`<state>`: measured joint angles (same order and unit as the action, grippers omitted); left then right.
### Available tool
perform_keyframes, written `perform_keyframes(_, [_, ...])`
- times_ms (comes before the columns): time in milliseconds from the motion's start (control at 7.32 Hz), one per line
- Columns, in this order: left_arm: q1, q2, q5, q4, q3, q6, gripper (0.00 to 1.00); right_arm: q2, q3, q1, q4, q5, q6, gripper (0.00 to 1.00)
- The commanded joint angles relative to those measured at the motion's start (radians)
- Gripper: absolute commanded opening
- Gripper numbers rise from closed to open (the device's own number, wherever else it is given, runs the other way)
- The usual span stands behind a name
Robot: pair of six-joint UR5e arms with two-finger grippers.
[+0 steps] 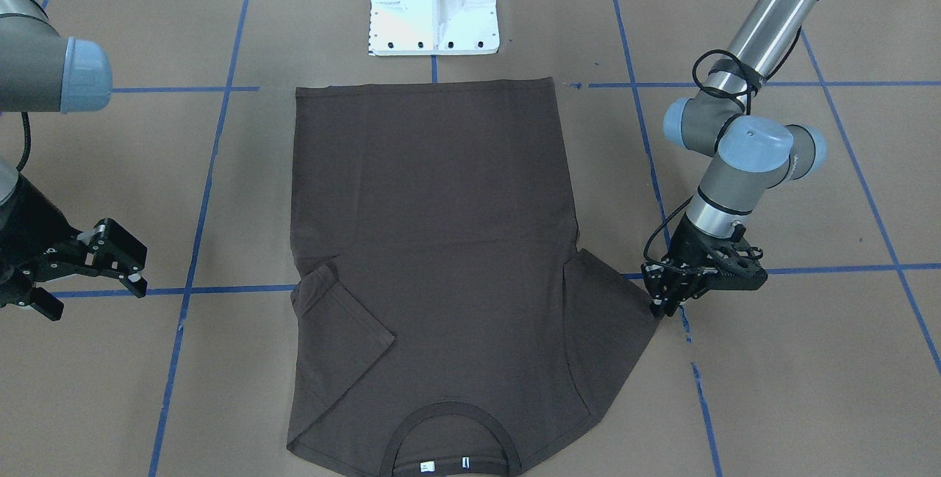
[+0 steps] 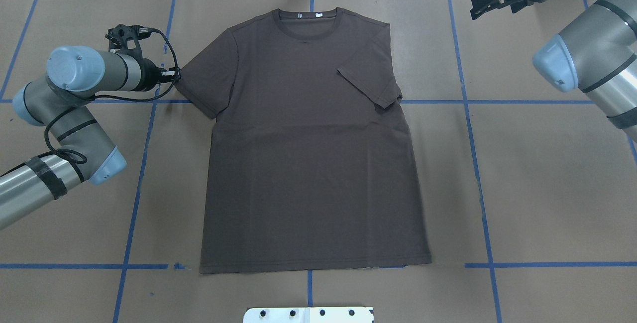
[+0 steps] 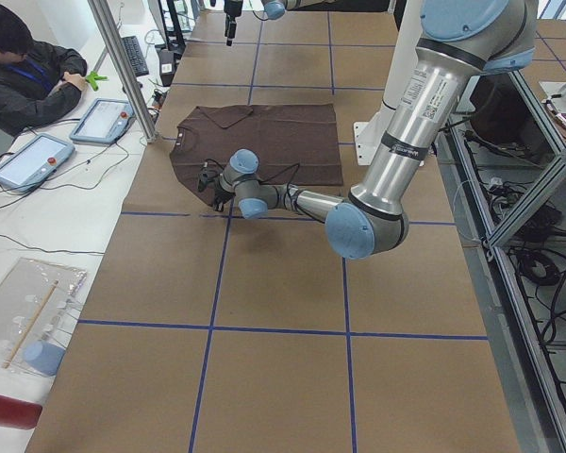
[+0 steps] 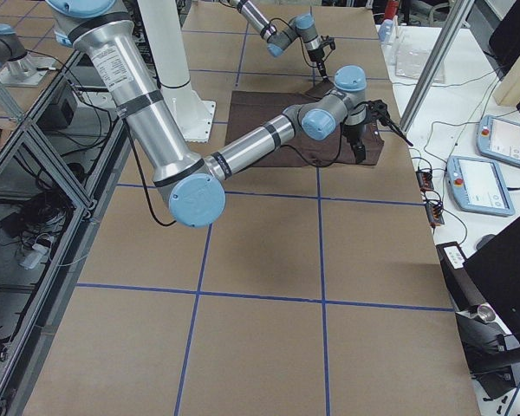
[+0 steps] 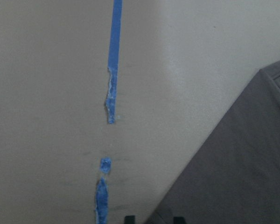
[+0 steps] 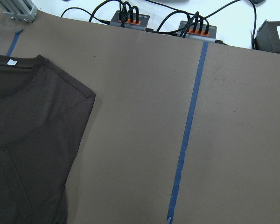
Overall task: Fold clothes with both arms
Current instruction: 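Move the left gripper to the sleeve nearest it and grasp it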
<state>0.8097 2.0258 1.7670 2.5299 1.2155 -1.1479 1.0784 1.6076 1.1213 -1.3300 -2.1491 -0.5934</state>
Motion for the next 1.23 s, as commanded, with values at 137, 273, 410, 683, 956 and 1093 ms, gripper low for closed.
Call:
perform_keyframes(137, [-0.003,0.025,0.0,-0.078,0.063,-0.006,0.0,0.003,0.0,0.0,0.0,0.0,0.001,1.0])
perform_keyframes(273, [-0.003,0.078,0.002,-0.237,0.122,-0.016,0.0,0.003,0.0,0.0,0.0,0.0,0.0,1.0])
perform_keyframes(410, [-0.029,0.144,0.0,-0.352,0.14,-0.104,0.0,0.005,0.001,0.0,0.0,0.0,0.0,1.0])
perform_keyframes(683, [-0.093,0.246,-0.006,-0.462,0.131,-0.186,0.0,0.005,0.0,0.0,0.0,0.0,-0.002,1.0])
perform_keyframes(956, [-0.129,0.283,-0.038,-0.474,0.11,-0.228,0.0,0.006,0.0,0.0,0.0,0.0,-0.003,1.0])
perform_keyframes(1093, [-0.129,0.312,-0.04,-0.473,0.063,-0.23,0.05,0.006,0.0,0.0,0.0,0.0,-0.003,1.0])
